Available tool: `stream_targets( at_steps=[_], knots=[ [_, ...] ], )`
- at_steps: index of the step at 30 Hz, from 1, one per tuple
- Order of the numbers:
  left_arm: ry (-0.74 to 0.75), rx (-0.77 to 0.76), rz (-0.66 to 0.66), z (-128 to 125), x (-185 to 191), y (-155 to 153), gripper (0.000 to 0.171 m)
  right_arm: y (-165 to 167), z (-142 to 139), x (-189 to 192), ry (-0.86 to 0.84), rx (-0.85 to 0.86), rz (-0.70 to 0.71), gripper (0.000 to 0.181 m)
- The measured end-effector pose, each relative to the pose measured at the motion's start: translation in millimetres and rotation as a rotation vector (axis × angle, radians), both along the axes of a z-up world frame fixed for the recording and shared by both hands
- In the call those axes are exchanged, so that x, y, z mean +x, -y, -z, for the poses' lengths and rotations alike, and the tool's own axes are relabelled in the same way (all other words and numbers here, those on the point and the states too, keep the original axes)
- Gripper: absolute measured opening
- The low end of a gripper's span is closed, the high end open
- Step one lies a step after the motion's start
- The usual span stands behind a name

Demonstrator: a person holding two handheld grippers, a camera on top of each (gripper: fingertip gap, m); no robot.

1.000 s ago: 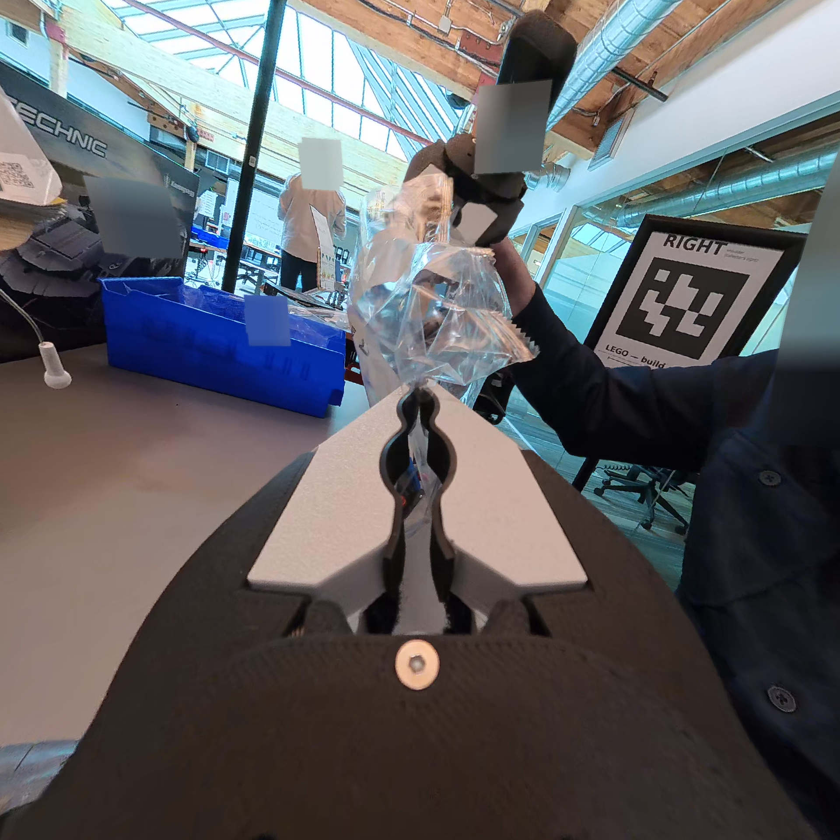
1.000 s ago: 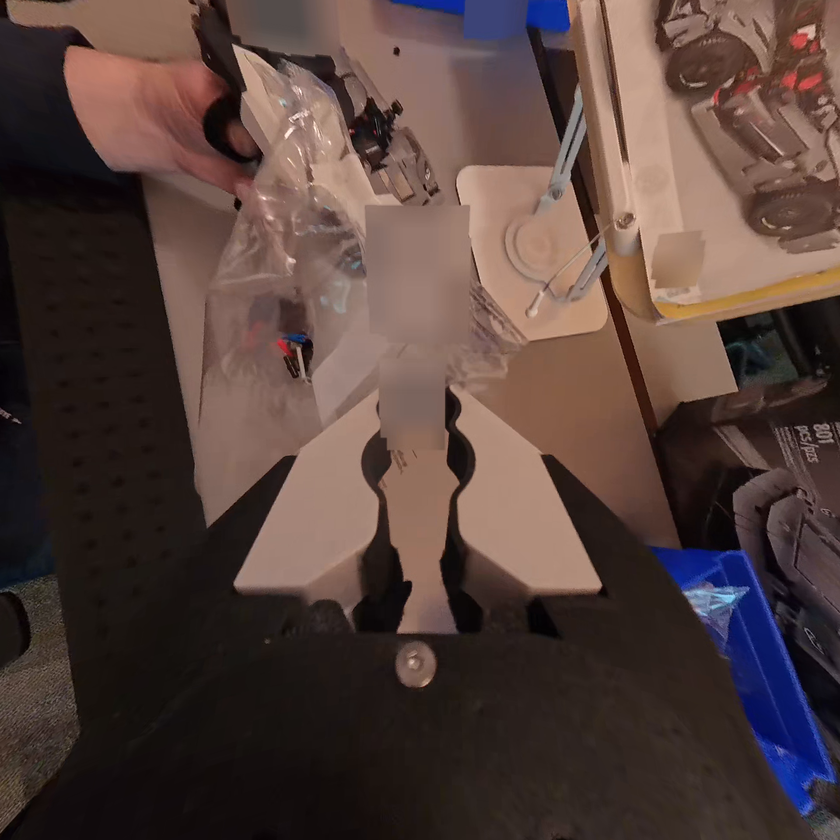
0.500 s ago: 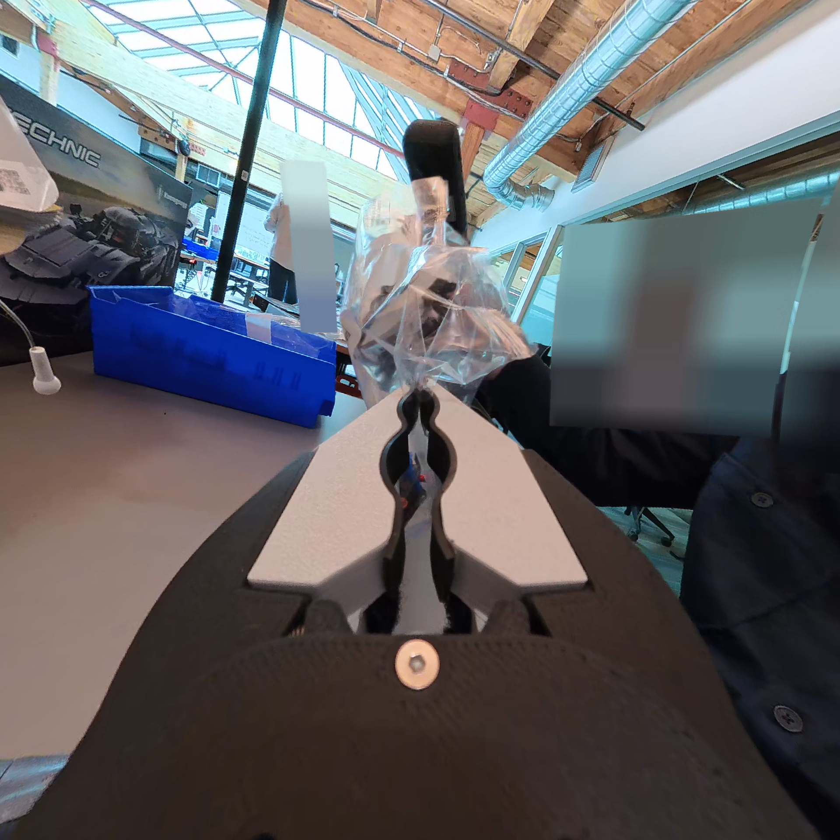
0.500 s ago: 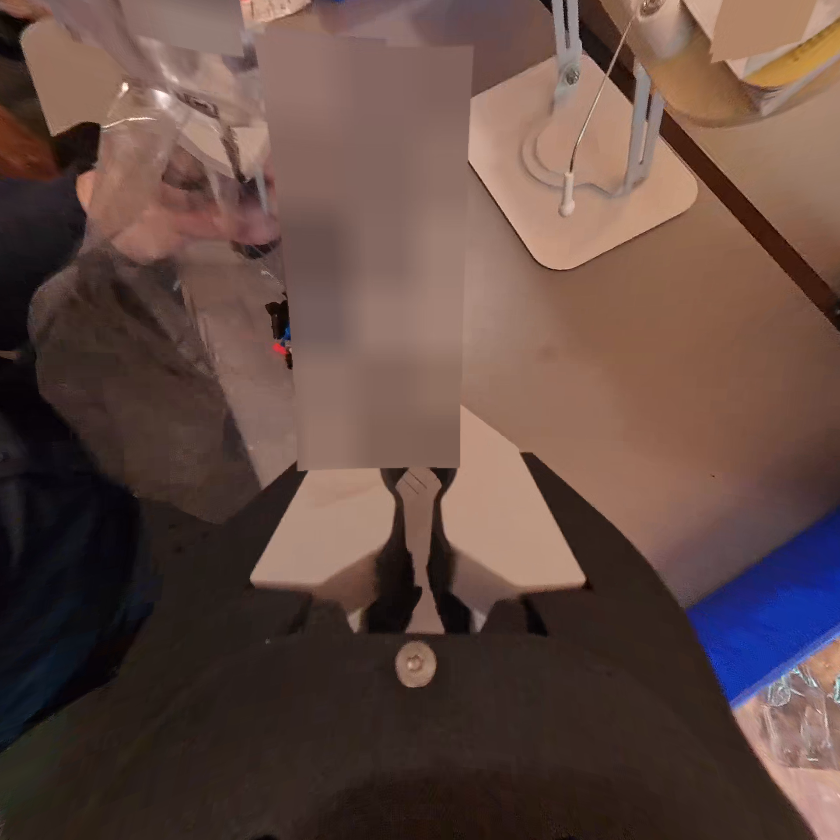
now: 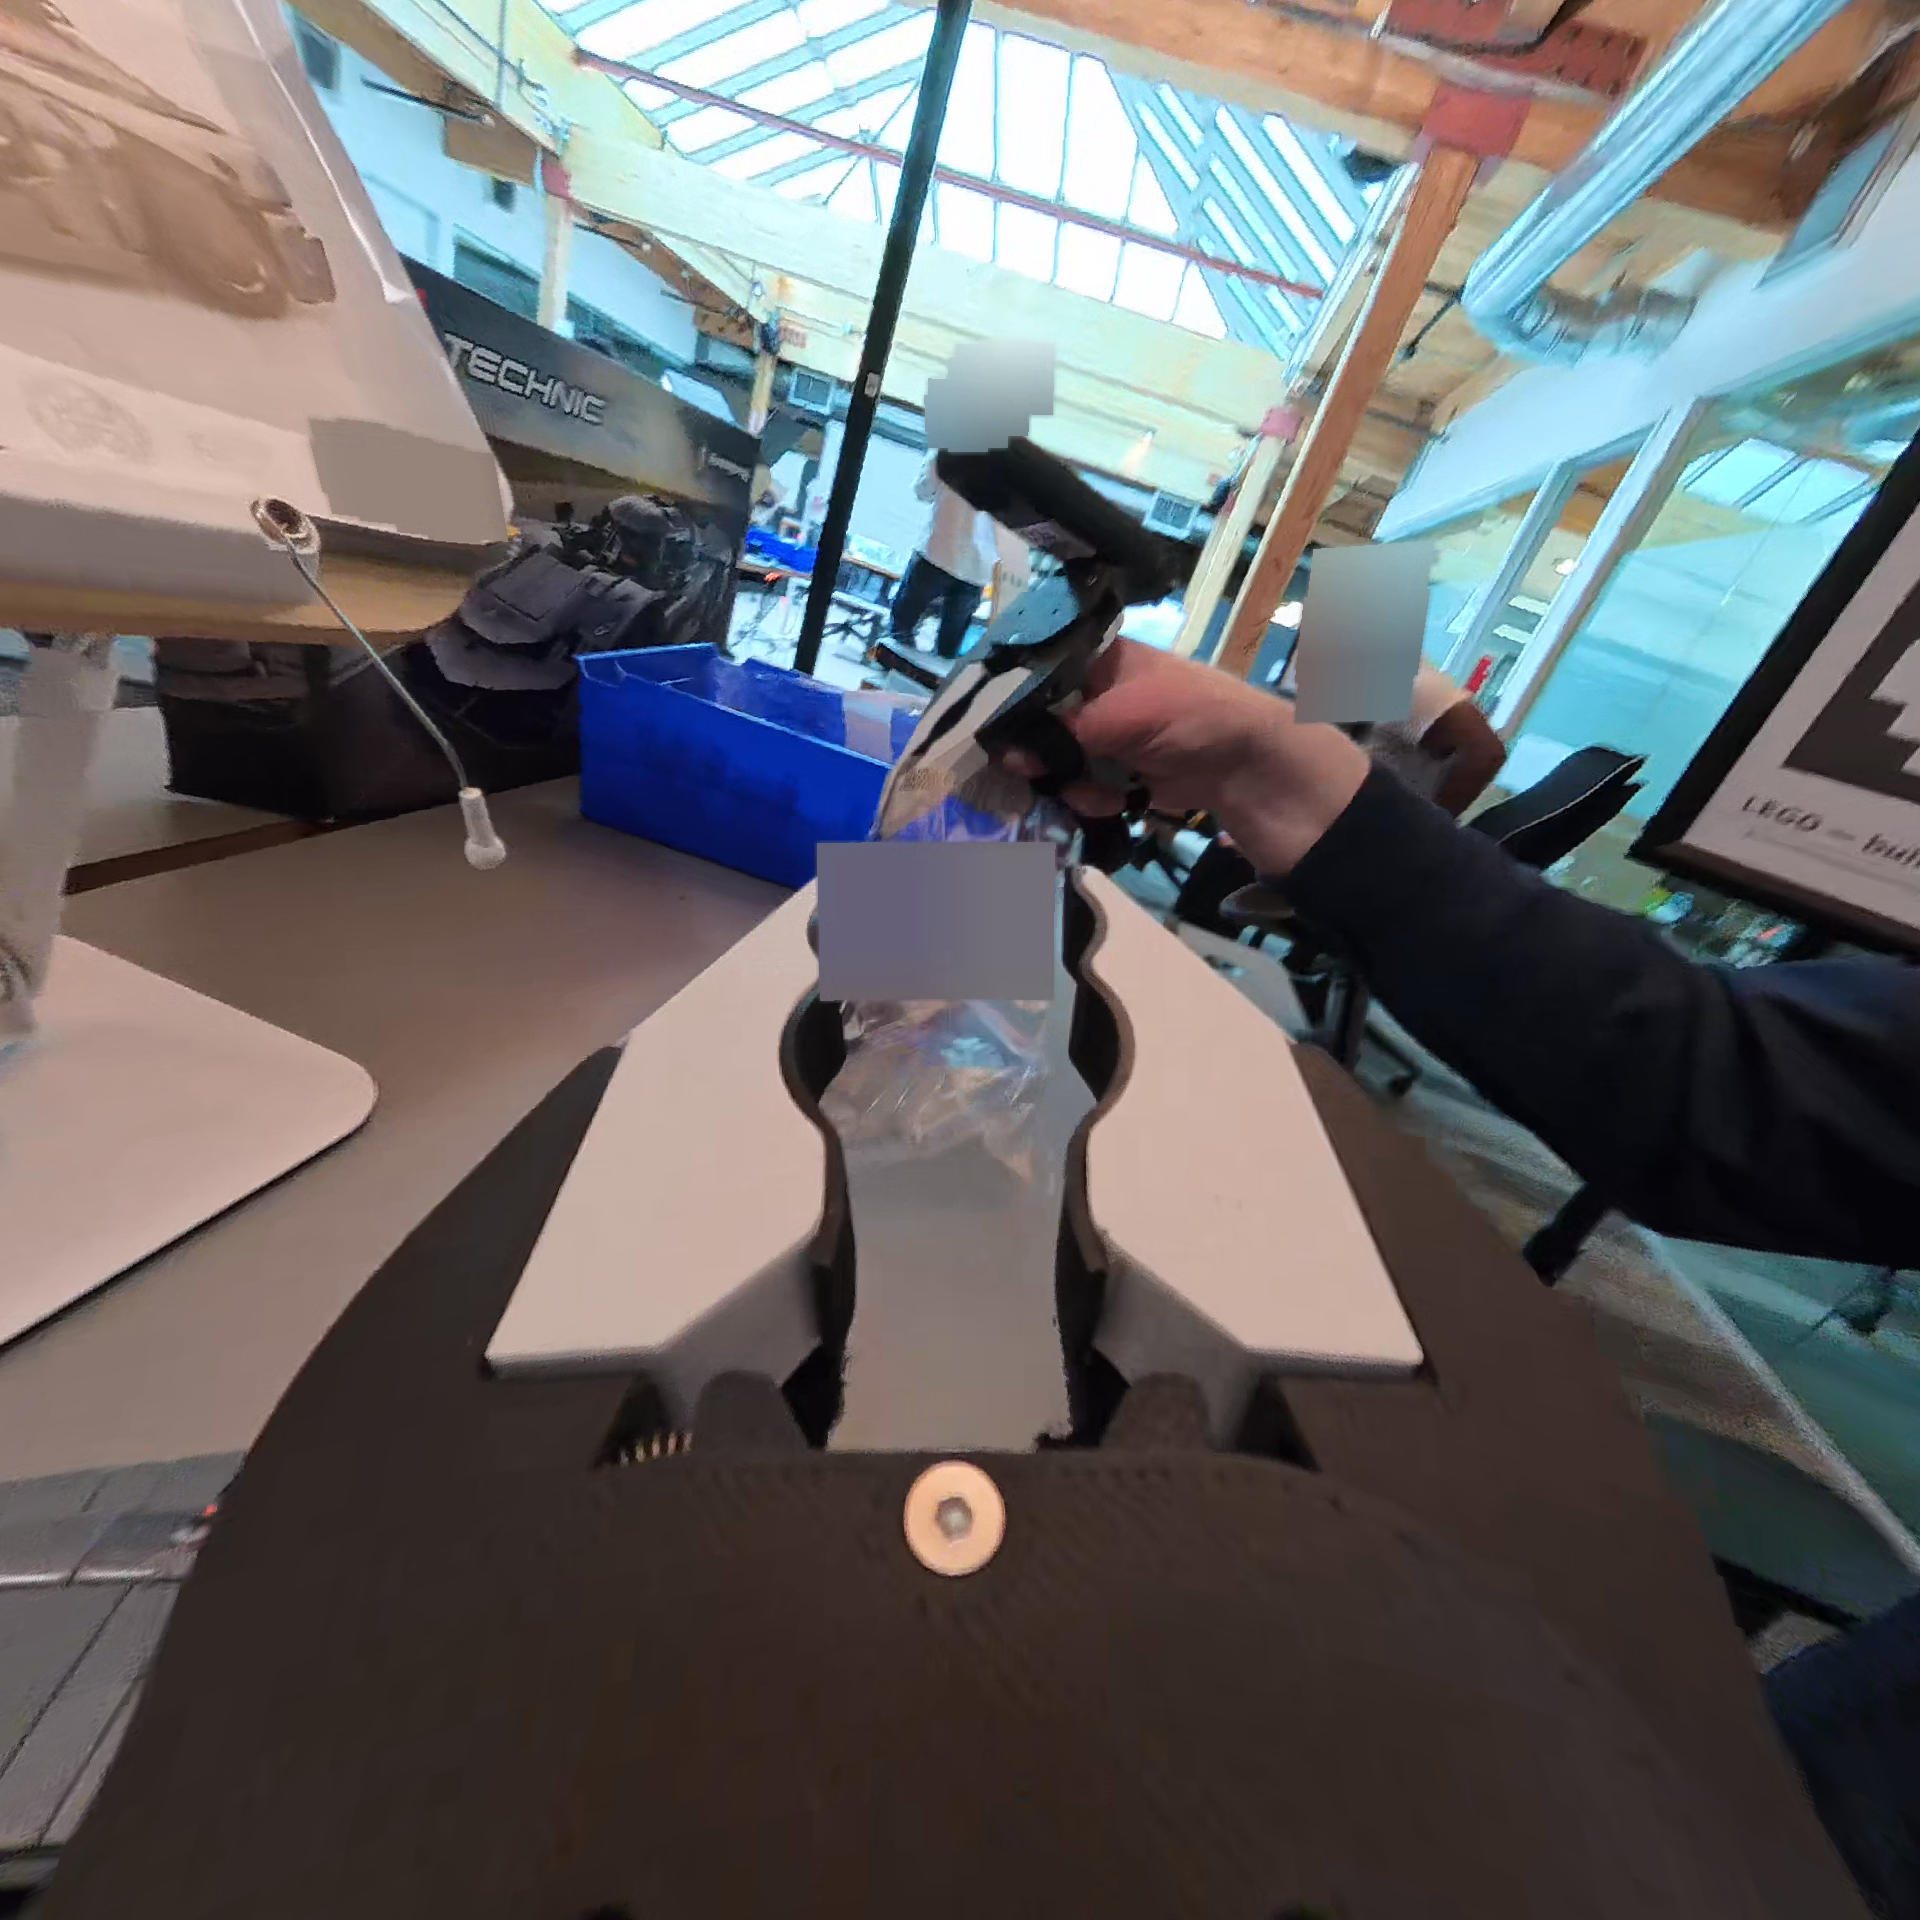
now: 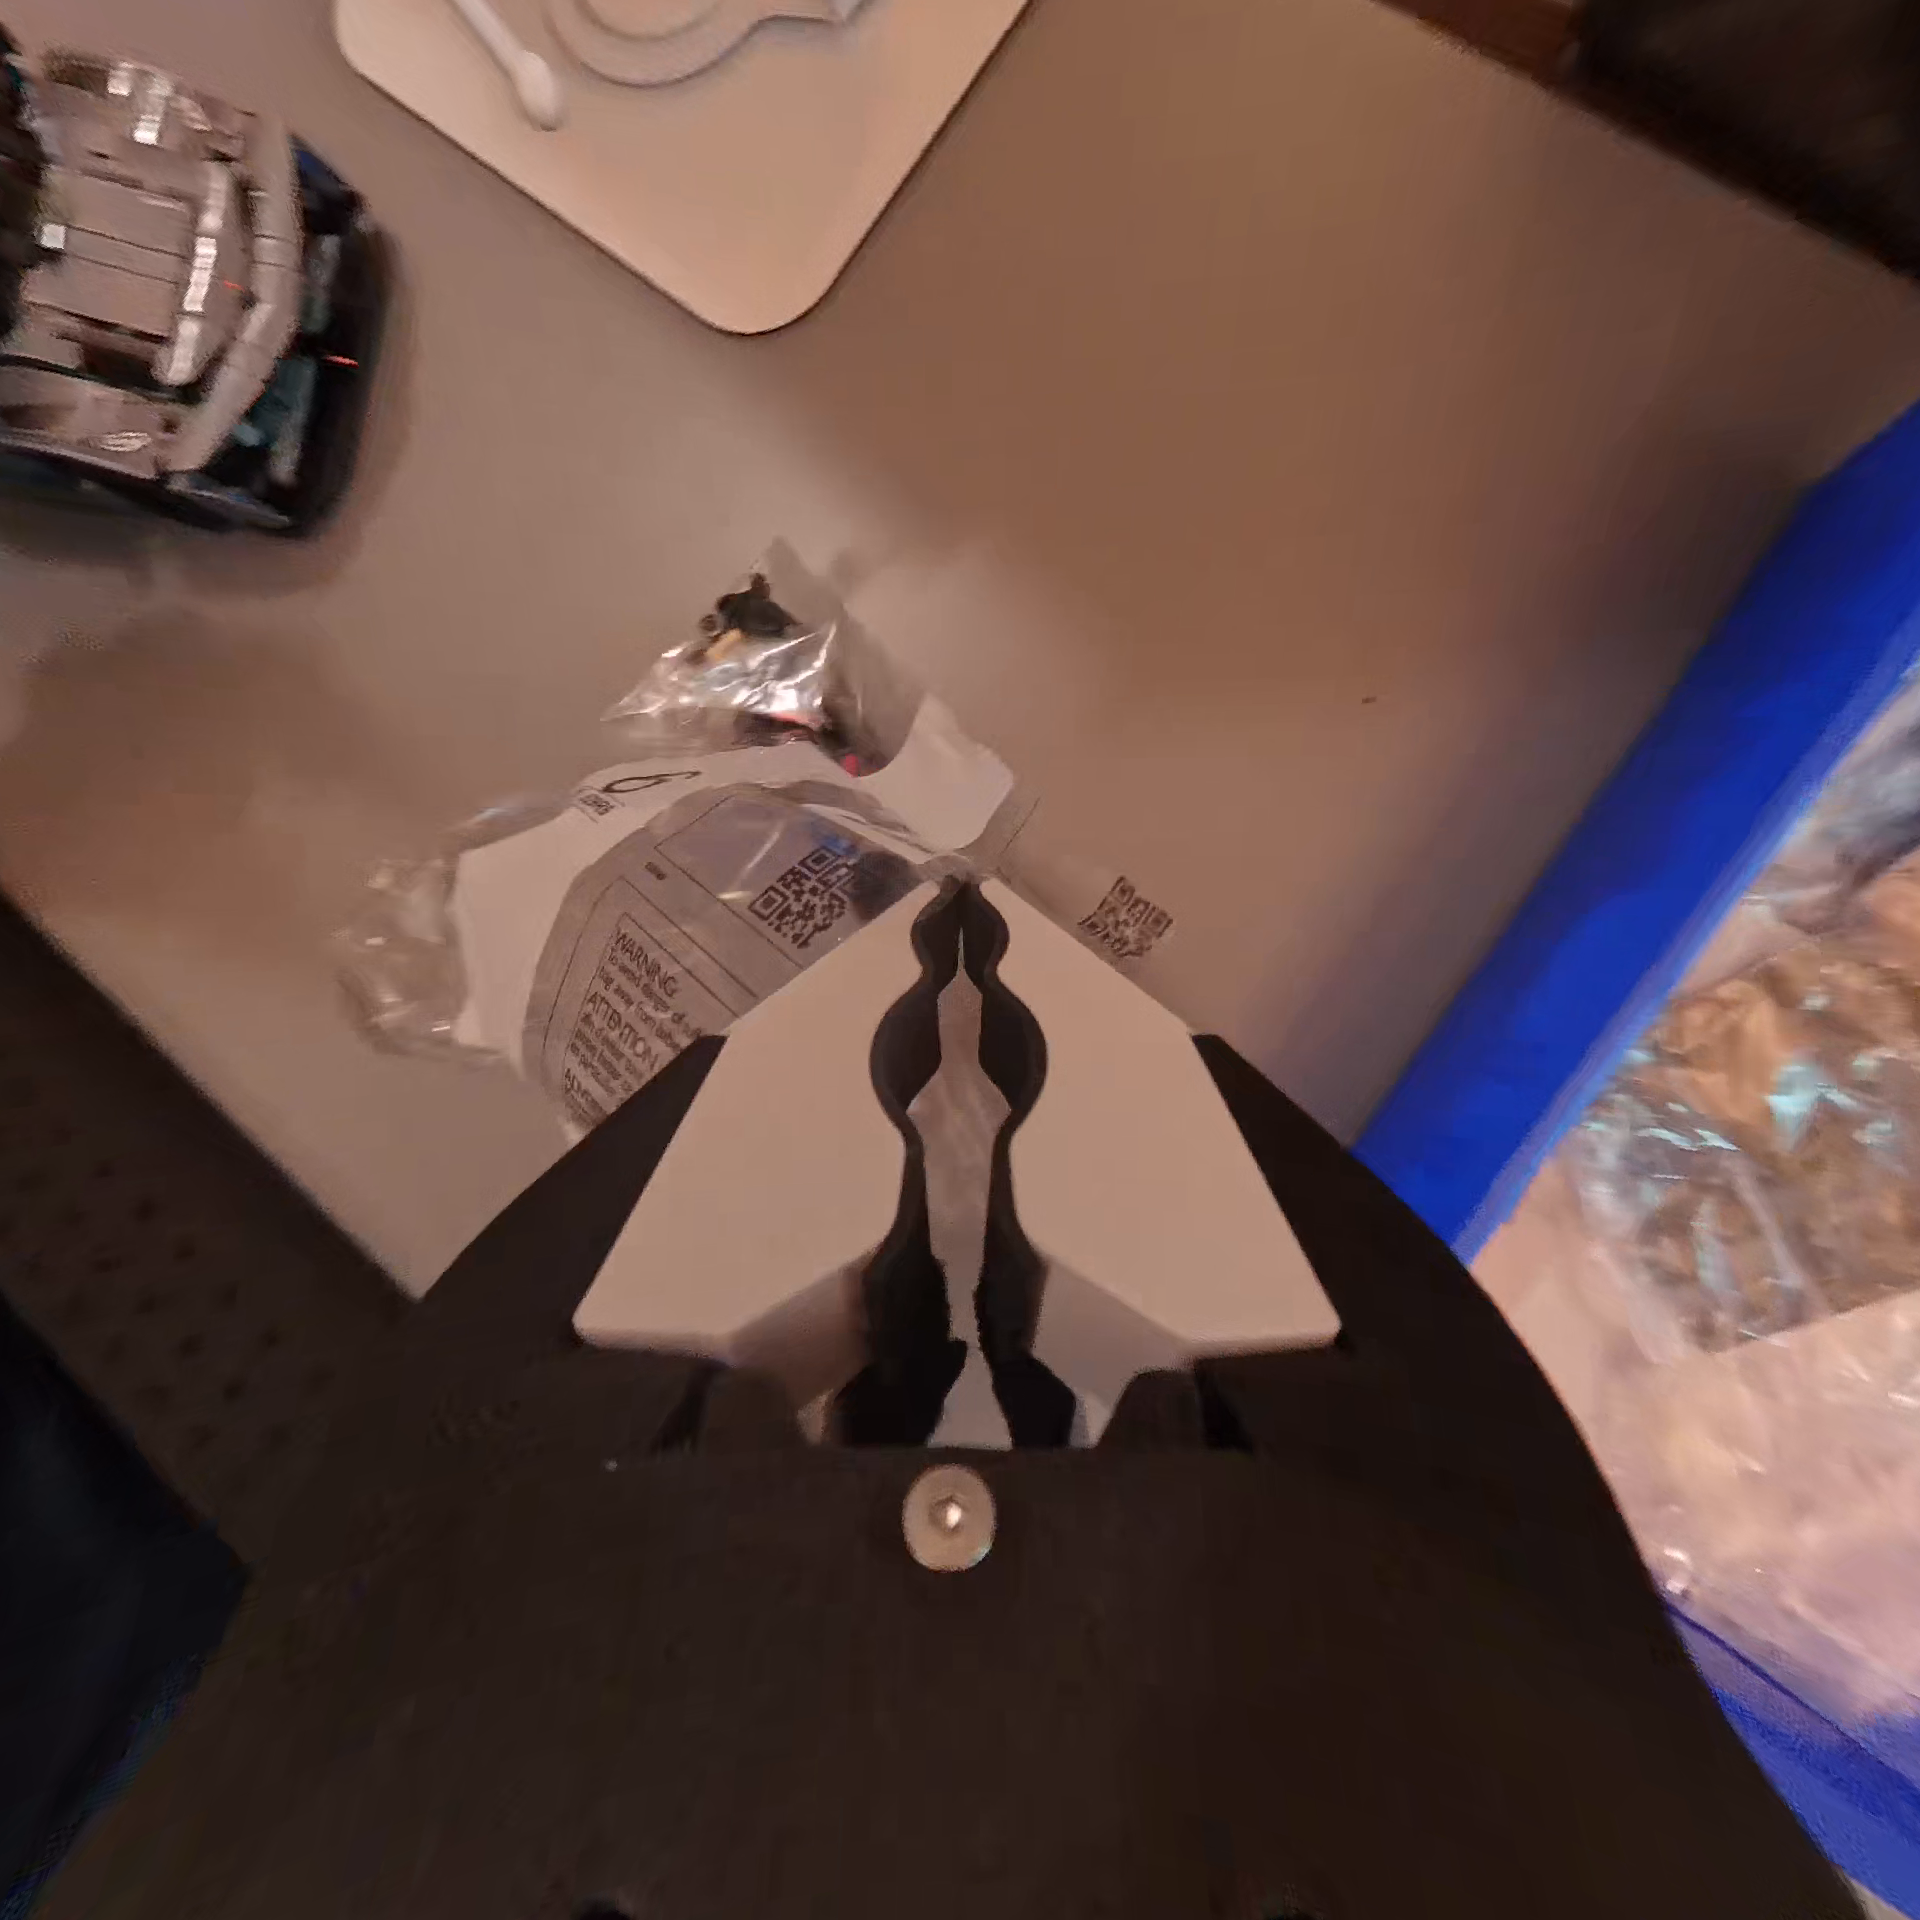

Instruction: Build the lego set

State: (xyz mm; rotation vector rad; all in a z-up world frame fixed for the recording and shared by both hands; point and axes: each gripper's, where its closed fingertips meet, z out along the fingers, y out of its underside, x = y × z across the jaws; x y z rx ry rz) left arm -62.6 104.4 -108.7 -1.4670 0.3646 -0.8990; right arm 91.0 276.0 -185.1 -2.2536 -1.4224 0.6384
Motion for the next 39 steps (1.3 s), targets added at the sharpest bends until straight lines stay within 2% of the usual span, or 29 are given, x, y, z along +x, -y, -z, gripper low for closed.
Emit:
stream_targets(
  at_steps=[2,8,9,10,11,14,16,17,18,21,23,25,27,31,33,34,36,38,39],
  knots=[
    [-0.019,0.012,-0.017,-1,1,-1,0.039,-8,-7,0,0.0,0.084,-0.023,0.0],
    [-0.041,0.036,-0.032,-6,-2,0,0.041,-39,-35,31,0.081,0.298,0.094,0.001],
    [-0.053,0.039,-0.038,-5,-1,0,0.042,-42,-42,38,0.105,0.34,0.126,0.017],
    [-0.069,0.039,-0.04,-4,0,0,0.042,-46,-54,45,0.115,0.4,0.169,0.029],
    [-0.083,0.039,-0.045,-4,1,-1,0.042,-45,-67,48,0.109,0.447,0.191,0.031],
    [-0.101,0.054,-0.061,-6,-1,0,0.041,-31,-106,42,0.088,0.611,0.195,0.022],
    [-0.103,0.074,-0.075,-10,-3,2,0.04,-8,-122,12,-0.007,0.684,0.103,0.012],
    [-0.11,0.079,-0.083,-10,-4,3,0.04,3,-120,-5,-0.035,0.698,0.048,0.004],
    [-0.118,0.082,-0.088,-11,-3,4,0.04,7,-105,-16,0.005,0.695,0.006,0.0],
    [-0.163,0.082,-0.128,-8,-7,9,0.04,9,-26,-20,0.241,0.517,-0.048,0.0],
    [-0.158,0.079,-0.165,-12,-16,17,0.04,12,-12,-30,0.216,0.519,-0.057,0.0],
    [-0.199,0.07,-0.231,-19,-32,30,0.043,27,-29,-54,0.069,0.525,-0.068,0.0],
    [-0.28,0.107,-0.33,-34,-58,49,0.04,46,-60,-81,-0.078,0.588,-0.099,0.0],
    [-0.449,0.09,-0.501,-66,-118,84,0.044,86,-95,-130,-0.172,0.694,-0.19,0.002],
    [-0.518,0.069,-0.543,-83,-140,98,0.047,98,-105,-150,-0.159,0.765,-0.2,0.016],
    [-0.57,0.045,-0.546,-86,-148,103,0.048,108,-114,-162,-0.206,0.809,-0.223,0.018],
    [-0.663,-0.012,-0.533,-89,-158,107,0.052,134,-118,-187,-0.274,0.81,-0.303,0.018],
    [-0.754,-0.07,-0.5,-85,-164,106,0.054,144,-107,-208,-0.254,0.777,-0.313,0.032],
    [-0.816,-0.1,-0.486,-79,-168,103,0.056,157,-96,-222,-0.271,0.718,-0.366,0.036]
  ],
)
